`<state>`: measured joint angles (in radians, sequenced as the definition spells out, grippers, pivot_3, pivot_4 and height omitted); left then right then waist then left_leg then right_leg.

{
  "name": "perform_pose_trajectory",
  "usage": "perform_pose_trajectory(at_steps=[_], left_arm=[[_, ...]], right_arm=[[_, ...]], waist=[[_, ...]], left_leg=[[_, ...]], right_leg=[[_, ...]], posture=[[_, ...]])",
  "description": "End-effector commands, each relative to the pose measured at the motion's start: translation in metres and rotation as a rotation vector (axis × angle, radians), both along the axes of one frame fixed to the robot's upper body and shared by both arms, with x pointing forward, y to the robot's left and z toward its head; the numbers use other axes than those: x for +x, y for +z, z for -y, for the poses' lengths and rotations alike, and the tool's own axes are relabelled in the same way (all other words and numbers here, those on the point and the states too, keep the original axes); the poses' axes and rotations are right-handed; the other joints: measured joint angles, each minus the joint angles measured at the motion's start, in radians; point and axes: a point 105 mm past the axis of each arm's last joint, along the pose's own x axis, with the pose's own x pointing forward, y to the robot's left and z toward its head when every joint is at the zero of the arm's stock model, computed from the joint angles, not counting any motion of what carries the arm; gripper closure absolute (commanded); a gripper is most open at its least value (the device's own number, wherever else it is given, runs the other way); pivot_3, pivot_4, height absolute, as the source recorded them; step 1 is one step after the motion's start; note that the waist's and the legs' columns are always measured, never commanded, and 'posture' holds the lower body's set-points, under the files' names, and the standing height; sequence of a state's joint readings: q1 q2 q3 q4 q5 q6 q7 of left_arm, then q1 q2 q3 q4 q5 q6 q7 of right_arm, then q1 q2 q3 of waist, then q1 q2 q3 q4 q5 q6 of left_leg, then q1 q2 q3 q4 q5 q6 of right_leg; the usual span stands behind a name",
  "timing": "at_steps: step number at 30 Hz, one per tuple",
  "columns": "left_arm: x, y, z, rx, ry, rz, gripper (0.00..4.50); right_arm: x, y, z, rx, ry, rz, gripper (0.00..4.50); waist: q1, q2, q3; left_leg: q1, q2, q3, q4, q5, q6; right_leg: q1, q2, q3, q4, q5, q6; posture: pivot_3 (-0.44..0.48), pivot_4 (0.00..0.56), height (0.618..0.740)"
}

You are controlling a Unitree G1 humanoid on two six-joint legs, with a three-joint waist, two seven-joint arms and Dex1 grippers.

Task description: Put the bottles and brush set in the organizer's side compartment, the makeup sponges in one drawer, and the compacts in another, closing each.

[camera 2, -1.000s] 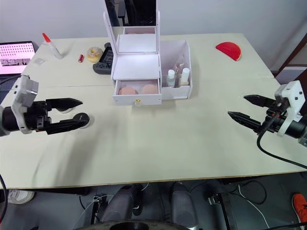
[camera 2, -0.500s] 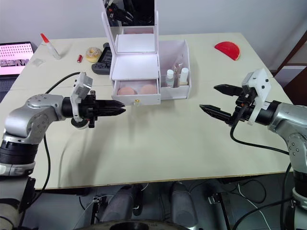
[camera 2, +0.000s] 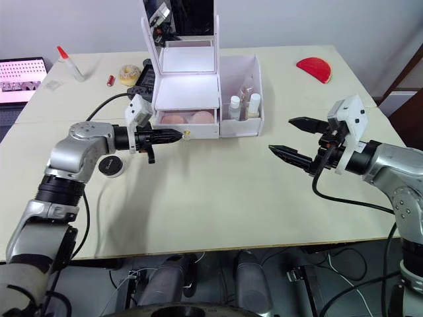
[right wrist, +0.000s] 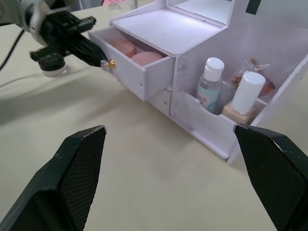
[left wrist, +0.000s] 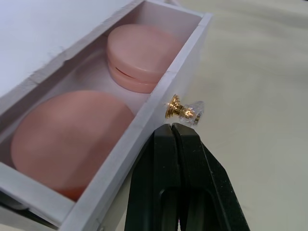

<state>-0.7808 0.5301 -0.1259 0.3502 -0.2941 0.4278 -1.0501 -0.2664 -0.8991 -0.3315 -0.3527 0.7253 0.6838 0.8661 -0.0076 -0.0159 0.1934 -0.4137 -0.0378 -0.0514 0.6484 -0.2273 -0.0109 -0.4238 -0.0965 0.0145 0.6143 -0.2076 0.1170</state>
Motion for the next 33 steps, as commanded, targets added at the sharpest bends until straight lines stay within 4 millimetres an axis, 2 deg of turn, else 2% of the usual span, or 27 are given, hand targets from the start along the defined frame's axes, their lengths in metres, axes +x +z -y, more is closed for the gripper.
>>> perform_pose_trajectory(at_steps=[1, 17, 27, 33], left_arm=[[0.016, 0.019, 0.000, -0.009, 0.075, 0.096, 4.46], [0.037, 0.025, 0.009, -0.052, 0.162, 0.104, 4.46], [0.039, 0.024, 0.010, -0.057, 0.177, 0.083, 4.46], [0.034, 0.027, 0.009, -0.057, 0.155, 0.085, 4.46]], right_arm=[[-0.003, 0.015, -0.009, 0.003, 0.037, 0.057, 0.00], [-0.007, 0.016, -0.021, 0.021, 0.082, 0.047, 0.00], [-0.009, 0.014, -0.020, 0.029, 0.072, 0.041, 0.00], [-0.009, 0.012, -0.019, 0.033, 0.068, 0.036, 0.00]], waist=[[0.000, 0.000, 0.000], [0.013, 0.000, 0.000], [0.019, 0.000, 0.000], [0.019, 0.000, 0.000]], left_leg=[[0.000, 0.000, 0.000, 0.000, 0.000, 0.000], [0.000, 0.000, 0.000, 0.001, 0.000, 0.000], [0.000, 0.000, 0.000, 0.002, 0.000, 0.000], [0.000, 0.000, 0.000, 0.002, 0.000, 0.000]], right_leg=[[0.000, 0.000, 0.000, 0.000, 0.000, 0.000], [0.000, 0.000, 0.000, 0.001, 0.000, 0.001], [0.000, 0.000, 0.000, 0.001, 0.000, 0.000], [0.000, 0.000, 0.000, 0.001, 0.000, 0.000]], posture=[[0.000, 0.150, 0.737], [0.000, 0.150, 0.737], [0.000, 0.150, 0.737], [0.000, 0.150, 0.737]])
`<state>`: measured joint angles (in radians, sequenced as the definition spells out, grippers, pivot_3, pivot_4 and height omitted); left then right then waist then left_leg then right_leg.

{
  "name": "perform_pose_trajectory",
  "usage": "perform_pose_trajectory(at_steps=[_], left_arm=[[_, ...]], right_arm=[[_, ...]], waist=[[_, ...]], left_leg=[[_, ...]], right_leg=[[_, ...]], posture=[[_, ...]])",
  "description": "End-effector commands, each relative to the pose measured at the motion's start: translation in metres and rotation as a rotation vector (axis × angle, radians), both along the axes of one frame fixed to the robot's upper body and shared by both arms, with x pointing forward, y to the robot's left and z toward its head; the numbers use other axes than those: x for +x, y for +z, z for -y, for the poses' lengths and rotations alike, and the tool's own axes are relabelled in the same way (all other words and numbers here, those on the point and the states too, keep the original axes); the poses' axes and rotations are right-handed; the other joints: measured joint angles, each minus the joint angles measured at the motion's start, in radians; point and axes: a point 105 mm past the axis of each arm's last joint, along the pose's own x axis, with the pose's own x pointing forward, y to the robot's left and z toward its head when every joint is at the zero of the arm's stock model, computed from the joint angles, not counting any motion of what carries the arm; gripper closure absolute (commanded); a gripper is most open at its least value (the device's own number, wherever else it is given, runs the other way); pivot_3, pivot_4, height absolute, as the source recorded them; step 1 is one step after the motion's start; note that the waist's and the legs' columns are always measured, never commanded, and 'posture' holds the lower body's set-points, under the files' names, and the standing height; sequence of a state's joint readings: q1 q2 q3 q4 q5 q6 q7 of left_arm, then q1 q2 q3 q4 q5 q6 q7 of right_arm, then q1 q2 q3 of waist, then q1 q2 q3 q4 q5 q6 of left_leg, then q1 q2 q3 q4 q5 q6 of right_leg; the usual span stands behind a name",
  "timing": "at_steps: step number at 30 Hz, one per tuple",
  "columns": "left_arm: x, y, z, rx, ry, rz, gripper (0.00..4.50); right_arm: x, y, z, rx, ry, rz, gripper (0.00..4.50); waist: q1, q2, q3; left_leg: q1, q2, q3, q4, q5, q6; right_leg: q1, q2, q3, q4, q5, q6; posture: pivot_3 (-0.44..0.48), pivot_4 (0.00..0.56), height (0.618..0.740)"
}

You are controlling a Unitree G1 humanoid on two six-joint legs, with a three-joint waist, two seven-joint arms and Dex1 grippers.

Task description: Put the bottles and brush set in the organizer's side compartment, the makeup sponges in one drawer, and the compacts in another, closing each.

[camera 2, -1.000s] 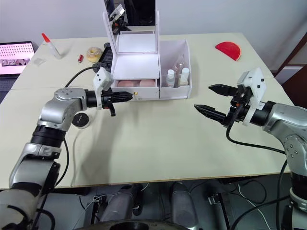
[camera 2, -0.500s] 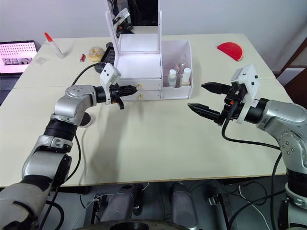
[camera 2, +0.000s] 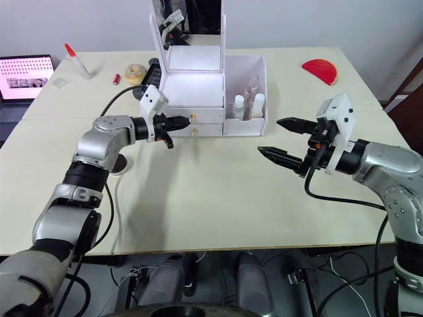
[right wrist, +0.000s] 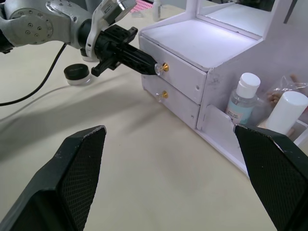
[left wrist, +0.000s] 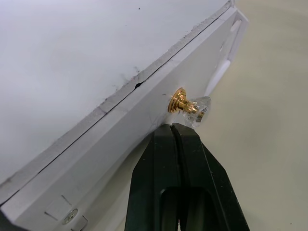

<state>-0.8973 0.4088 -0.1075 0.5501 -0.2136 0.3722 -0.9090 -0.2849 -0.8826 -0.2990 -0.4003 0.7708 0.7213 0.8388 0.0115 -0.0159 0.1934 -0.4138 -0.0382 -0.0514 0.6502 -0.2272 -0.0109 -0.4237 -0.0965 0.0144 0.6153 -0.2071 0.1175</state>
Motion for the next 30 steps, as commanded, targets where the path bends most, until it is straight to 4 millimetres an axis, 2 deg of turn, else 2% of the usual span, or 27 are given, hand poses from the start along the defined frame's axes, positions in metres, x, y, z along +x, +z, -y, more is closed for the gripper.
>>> perform_pose_trajectory(at_steps=[1, 4, 7, 10, 12, 14, 17, 19, 20, 24, 26, 28, 30], left_arm=[[-0.001, 0.026, -0.008, -0.026, 0.010, 0.067, 4.46], [-0.011, 0.028, -0.015, -0.028, -0.025, 0.054, 4.46], [-0.029, 0.029, -0.025, -0.020, -0.077, 0.037, 4.46], [-0.055, 0.037, -0.052, -0.026, -0.102, 0.030, 4.46], [-0.075, 0.048, -0.078, -0.042, -0.090, 0.044, 3.95], [-0.091, 0.060, -0.099, -0.066, -0.071, 0.045, 3.18], [-0.114, 0.073, -0.141, -0.075, 0.034, 0.042, 1.53], [-0.127, 0.073, -0.173, -0.039, 0.151, 0.040, 0.44], [-0.133, 0.072, -0.191, -0.021, 0.221, 0.038, 0.04], [-0.158, 0.055, -0.250, 0.039, 0.457, 0.016, 0.04], [-0.176, 0.042, -0.285, 0.047, 0.588, 0.005, 0.04], [-0.191, 0.029, -0.308, 0.074, 0.671, -0.016, 0.04], [-0.197, 0.022, -0.322, 0.070, 0.728, -0.012, 0.04]], right_arm=[[-0.004, 0.012, -0.001, 0.014, 0.010, 0.052, 0.00], [-0.003, 0.010, 0.003, 0.012, -0.002, 0.046, 0.00], [-0.001, 0.010, 0.011, 0.007, -0.029, 0.043, 0.00], [0.003, 0.010, 0.027, -0.014, -0.083, 0.049, 0.00], [0.004, 0.011, 0.042, -0.026, -0.135, 0.056, 0.00], [0.003, 0.012, 0.059, -0.040, -0.186, 0.057, 0.00], [-0.003, 0.007, 0.092, -0.068, -0.280, 0.057, 0.00], [-0.010, -0.001, 0.113, -0.079, -0.331, 0.039, 0.00], [-0.015, -0.006, 0.123, -0.091, -0.353, 0.026, 0.00], [-0.033, -0.012, 0.154, -0.083, -0.426, 0.020, 0.00], [-0.044, -0.021, 0.178, -0.075, -0.491, -0.004, 0.00], [-0.051, -0.031, 0.197, -0.082, -0.544, -0.026, 0.00], [-0.054, -0.035, 0.207, -0.088, -0.574, -0.027, 0.00]], waist=[[0.000, 0.000, 0.000], [-0.005, 0.000, 0.000], [-0.010, 0.000, 0.000], [-0.017, 0.000, 0.000], [-0.024, 0.000, 0.000], [-0.023, 0.000, 0.000], [-0.020, 0.000, 0.000], [-0.021, 0.000, 0.000], [-0.022, 0.000, 0.000], [-0.023, 0.001, 0.000], [-0.024, 0.001, 0.000], [-0.025, 0.000, -0.001], [-0.023, 0.000, -0.001]], left_leg=[[0.000, 0.000, 0.000, 0.000, 0.000, 0.000], [0.000, 0.000, 0.000, -0.001, 0.000, 0.000], [0.000, 0.000, 0.000, -0.002, 0.000, 0.000], [0.000, 0.001, 0.000, -0.002, 0.000, 0.000], [0.000, 0.001, 0.000, -0.003, 0.000, 0.000], [0.000, 0.001, 0.000, -0.003, 0.000, 0.000], [0.000, 0.001, 0.000, -0.003, 0.000, 0.000], [0.000, 0.001, 0.000, -0.003, 0.000, 0.000], [0.001, 0.001, 0.001, -0.003, 0.000, 0.000], [0.002, 0.001, 0.003, -0.005, 0.000, 0.000], [0.003, 0.002, 0.003, -0.005, -0.001, 0.000], [0.003, 0.003, 0.003, -0.005, -0.001, -0.001], [0.003, 0.003, 0.004, -0.007, -0.001, -0.001]], right_leg=[[0.000, 0.000, 0.000, 0.000, 0.000, 0.000], [0.000, 0.000, 0.000, 0.000, 0.000, 0.000], [-0.001, 0.000, 0.000, 0.000, 0.000, 0.000], [-0.001, 0.000, 0.000, 0.000, 0.000, 0.000], [-0.001, 0.000, 0.000, 0.000, 0.000, 0.000], [-0.001, 0.000, 0.000, 0.000, -0.002, -0.003], [-0.001, 0.000, 0.000, -0.001, -0.003, -0.004], [-0.001, 0.000, 0.000, -0.002, -0.003, -0.004], [0.000, 0.000, 0.000, -0.002, -0.003, -0.004], [0.000, -0.001, 0.001, -0.002, -0.003, -0.004], [0.000, -0.001, 0.002, -0.002, -0.003, -0.005], [0.000, -0.001, 0.002, -0.003, -0.003, -0.005], [0.000, -0.003, 0.002, -0.005, -0.003, -0.005]], posture=[[0.000, 0.150, 0.737], [0.000, 0.150, 0.737], [0.000, 0.150, 0.737], [0.000, 0.150, 0.737], [0.000, 0.150, 0.737], [0.000, 0.150, 0.737], [0.000, 0.150, 0.737], [0.000, 0.150, 0.737], [0.000, 0.150, 0.737], [0.000, 0.150, 0.737], [0.000, 0.150, 0.737], [0.000, 0.150, 0.737], [0.000, 0.150, 0.737]])
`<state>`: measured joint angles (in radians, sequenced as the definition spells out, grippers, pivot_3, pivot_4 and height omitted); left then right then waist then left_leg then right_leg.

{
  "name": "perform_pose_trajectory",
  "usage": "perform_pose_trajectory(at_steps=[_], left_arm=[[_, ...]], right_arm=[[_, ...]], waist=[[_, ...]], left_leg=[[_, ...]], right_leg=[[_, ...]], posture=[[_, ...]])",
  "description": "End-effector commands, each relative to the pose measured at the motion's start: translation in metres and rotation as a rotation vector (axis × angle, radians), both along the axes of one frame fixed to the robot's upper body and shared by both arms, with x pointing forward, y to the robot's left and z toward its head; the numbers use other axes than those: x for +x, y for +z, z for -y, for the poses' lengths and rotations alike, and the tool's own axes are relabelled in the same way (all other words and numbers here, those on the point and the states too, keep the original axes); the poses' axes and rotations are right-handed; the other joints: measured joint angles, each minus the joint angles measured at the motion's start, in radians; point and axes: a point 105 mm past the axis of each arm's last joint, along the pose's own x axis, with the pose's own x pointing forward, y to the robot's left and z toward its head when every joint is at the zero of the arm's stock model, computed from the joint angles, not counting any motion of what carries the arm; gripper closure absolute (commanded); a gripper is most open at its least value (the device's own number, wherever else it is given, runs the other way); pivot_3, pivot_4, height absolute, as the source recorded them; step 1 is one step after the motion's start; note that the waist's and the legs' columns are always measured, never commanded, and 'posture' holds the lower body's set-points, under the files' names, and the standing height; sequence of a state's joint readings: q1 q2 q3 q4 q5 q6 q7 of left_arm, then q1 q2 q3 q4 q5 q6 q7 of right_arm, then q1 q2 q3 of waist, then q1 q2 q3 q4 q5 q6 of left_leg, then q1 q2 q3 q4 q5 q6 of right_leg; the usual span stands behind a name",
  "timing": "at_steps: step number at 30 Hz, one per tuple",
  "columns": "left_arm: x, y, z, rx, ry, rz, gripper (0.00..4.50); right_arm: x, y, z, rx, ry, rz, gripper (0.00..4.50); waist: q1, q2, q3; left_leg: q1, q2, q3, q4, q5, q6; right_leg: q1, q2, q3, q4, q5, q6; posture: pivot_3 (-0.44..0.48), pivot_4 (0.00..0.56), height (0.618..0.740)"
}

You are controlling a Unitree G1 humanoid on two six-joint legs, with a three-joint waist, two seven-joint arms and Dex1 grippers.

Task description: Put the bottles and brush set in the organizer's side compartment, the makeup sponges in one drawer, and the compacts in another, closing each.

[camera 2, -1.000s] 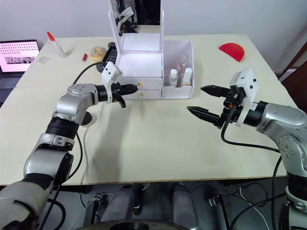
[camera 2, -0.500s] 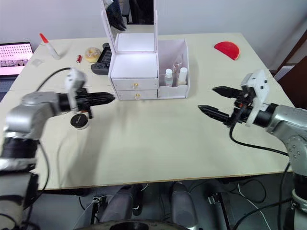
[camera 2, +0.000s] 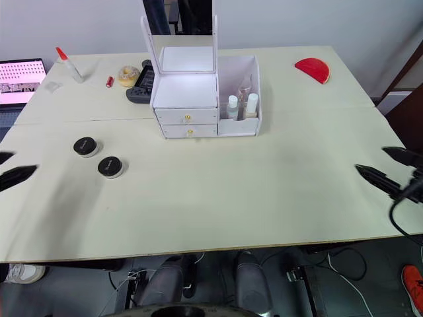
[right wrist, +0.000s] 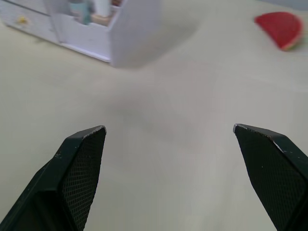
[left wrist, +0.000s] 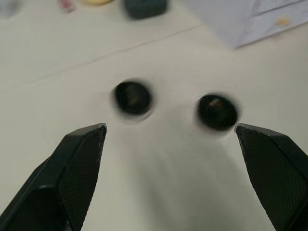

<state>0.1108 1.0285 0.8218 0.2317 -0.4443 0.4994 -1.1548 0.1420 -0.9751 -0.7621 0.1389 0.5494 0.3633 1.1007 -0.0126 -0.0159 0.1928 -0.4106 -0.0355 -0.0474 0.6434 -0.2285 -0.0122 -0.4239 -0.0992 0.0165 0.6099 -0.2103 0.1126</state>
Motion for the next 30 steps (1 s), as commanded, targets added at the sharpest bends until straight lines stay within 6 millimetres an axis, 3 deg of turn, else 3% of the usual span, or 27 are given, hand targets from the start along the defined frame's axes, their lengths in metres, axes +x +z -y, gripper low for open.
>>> perform_pose_trajectory(at_steps=[1, 6, 17, 23, 26, 30], left_arm=[[-0.010, 0.007, -0.024, 0.054, 0.086, 0.069, 0.04], [-0.010, 0.002, -0.030, 0.069, 0.106, 0.076, 0.04], [0.001, 0.001, -0.016, 0.080, 0.046, 0.075, 0.04], [0.012, -0.013, 0.040, -0.001, -0.037, 0.131, 0.04], [0.017, -0.024, 0.103, -0.085, -0.095, 0.176, 0.04], [0.014, -0.033, 0.169, -0.179, -0.139, 0.188, 0.04]], right_arm=[[-0.005, 0.005, 0.015, -0.042, -0.035, 0.038, 0.00], [-0.007, -0.006, 0.013, -0.020, -0.018, 0.013, 0.00], [-0.002, 0.000, 0.006, -0.021, -0.004, 0.027, 0.00], [0.020, 0.025, -0.060, -0.023, 0.189, 0.071, 0.00], [0.038, 0.038, -0.102, -0.018, 0.304, 0.112, 0.00], [0.058, 0.049, -0.143, 0.002, 0.400, 0.150, 0.00]], waist=[[0.002, 0.000, 0.000], [0.001, 0.000, 0.000], [0.000, 0.000, 0.000], [-0.005, 0.000, -0.001], [-0.002, -0.001, -0.001], [0.005, -0.005, -0.001]], left_leg=[[0.000, 0.000, 0.000, 0.000, -0.001, -0.002], [-0.001, 0.001, 0.002, 0.000, -0.002, -0.003], [0.003, 0.001, 0.016, -0.009, -0.001, -0.002], [0.005, 0.001, 0.019, -0.010, 0.000, 0.001], [0.004, 0.001, 0.018, -0.009, 0.000, 0.001], [0.003, 0.001, 0.018, -0.005, 0.000, 0.001]], right_leg=[[-0.001, -0.002, 0.000, 0.000, 0.000, 0.000], [0.000, -0.005, 0.000, 0.000, 0.000, 0.000], [-0.004, -0.015, -0.005, 0.000, 0.000, 0.000], [-0.005, -0.018, -0.005, 0.001, 0.000, 0.001], [-0.005, -0.017, -0.006, 0.001, 0.001, 0.001], [-0.004, -0.017, -0.008, 0.002, 0.002, 0.002]], posture=[[0.000, 0.150, 0.737], [0.000, 0.150, 0.737], [0.000, 0.150, 0.737], [0.000, 0.150, 0.737], [0.000, 0.150, 0.737], [0.000, 0.150, 0.737]])
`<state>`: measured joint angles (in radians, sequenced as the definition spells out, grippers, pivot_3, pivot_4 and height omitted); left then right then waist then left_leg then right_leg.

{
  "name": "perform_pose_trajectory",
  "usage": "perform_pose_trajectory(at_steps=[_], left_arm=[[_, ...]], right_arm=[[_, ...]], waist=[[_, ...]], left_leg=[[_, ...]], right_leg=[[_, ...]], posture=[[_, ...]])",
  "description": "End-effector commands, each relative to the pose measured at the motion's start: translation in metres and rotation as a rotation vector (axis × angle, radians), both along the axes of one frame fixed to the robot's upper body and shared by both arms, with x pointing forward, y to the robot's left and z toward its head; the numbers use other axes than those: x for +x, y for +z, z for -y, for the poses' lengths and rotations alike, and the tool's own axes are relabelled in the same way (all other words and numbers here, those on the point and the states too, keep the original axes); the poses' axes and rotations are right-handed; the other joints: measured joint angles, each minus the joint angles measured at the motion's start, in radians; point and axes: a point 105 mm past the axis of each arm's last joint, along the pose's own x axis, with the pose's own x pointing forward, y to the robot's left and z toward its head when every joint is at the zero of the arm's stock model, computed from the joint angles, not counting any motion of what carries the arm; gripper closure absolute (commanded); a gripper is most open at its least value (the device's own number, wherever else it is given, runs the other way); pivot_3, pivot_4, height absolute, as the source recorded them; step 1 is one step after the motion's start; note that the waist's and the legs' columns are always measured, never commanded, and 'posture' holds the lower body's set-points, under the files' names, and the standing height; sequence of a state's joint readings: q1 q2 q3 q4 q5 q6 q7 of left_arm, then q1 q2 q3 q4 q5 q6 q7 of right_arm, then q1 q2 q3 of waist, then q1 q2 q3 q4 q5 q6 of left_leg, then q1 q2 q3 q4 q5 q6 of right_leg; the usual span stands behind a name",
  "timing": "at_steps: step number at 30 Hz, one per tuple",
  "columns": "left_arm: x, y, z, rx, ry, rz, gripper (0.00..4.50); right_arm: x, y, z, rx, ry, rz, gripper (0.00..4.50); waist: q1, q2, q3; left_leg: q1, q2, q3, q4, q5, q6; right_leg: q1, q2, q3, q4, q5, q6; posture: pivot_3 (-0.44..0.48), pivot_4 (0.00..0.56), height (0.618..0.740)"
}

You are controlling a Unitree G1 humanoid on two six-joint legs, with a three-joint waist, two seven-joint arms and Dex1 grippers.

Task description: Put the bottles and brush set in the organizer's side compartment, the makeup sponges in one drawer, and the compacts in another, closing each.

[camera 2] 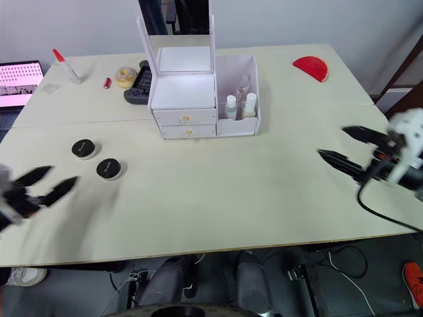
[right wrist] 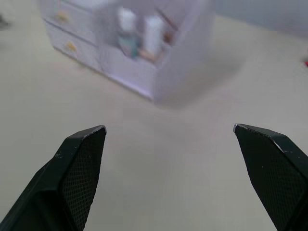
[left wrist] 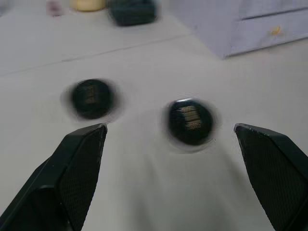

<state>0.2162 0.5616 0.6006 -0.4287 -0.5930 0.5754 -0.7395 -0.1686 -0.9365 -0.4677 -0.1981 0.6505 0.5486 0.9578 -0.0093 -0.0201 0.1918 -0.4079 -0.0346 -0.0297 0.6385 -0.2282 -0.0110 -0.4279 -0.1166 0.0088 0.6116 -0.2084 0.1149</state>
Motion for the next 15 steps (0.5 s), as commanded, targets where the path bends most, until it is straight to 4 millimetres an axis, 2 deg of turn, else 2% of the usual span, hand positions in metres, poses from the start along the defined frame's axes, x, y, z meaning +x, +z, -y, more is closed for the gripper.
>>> perform_pose_trajectory(at_steps=[1, 3, 5, 8, 15], left_arm=[[-0.003, 0.007, 0.055, -0.020, -0.046, 0.035, 0.04], [-0.002, 0.002, 0.087, -0.030, -0.060, 0.041, 0.04], [0.005, -0.001, 0.108, -0.018, -0.045, 0.062, 0.04], [0.020, -0.007, 0.135, 0.002, -0.011, 0.098, 0.04], [0.059, -0.019, 0.182, 0.035, 0.122, 0.153, 0.04]], right_arm=[[0.013, 0.010, -0.034, 0.009, 0.077, 0.035, 0.00], [0.023, 0.015, -0.053, 0.034, 0.121, 0.043, 0.00], [0.028, 0.017, -0.066, 0.046, 0.158, 0.040, 0.00], [0.035, 0.018, -0.081, 0.058, 0.197, 0.030, 0.00], [0.036, 0.023, -0.100, 0.085, 0.306, 0.003, 0.00]], waist=[[0.003, -0.001, 0.000], [0.007, -0.001, 0.000], [0.016, -0.001, 0.000], [0.027, -0.001, 0.000], [0.024, -0.001, 0.000]], left_leg=[[0.000, 0.000, 0.000, 0.001, 0.000, 0.000], [0.000, 0.000, -0.001, 0.004, -0.001, 0.001], [-0.001, -0.001, -0.001, 0.007, -0.001, 0.002], [-0.001, -0.002, 0.000, 0.009, -0.001, 0.003], [-0.001, -0.002, -0.001, 0.010, -0.002, 0.004]], right_leg=[[0.000, 0.002, -0.001, 0.000, 0.000, 0.000], [0.002, 0.003, -0.001, 0.001, 0.000, 0.000], [0.003, 0.003, -0.001, 0.001, 0.000, 0.000], [0.005, 0.004, -0.003, 0.001, 0.001, 0.000], [0.006, 0.003, -0.005, 0.001, 0.001, 0.000]], posture=[[0.000, 0.150, 0.737], [0.000, 0.150, 0.737], [0.000, 0.150, 0.737], [0.000, 0.150, 0.737], [0.000, 0.150, 0.737]])
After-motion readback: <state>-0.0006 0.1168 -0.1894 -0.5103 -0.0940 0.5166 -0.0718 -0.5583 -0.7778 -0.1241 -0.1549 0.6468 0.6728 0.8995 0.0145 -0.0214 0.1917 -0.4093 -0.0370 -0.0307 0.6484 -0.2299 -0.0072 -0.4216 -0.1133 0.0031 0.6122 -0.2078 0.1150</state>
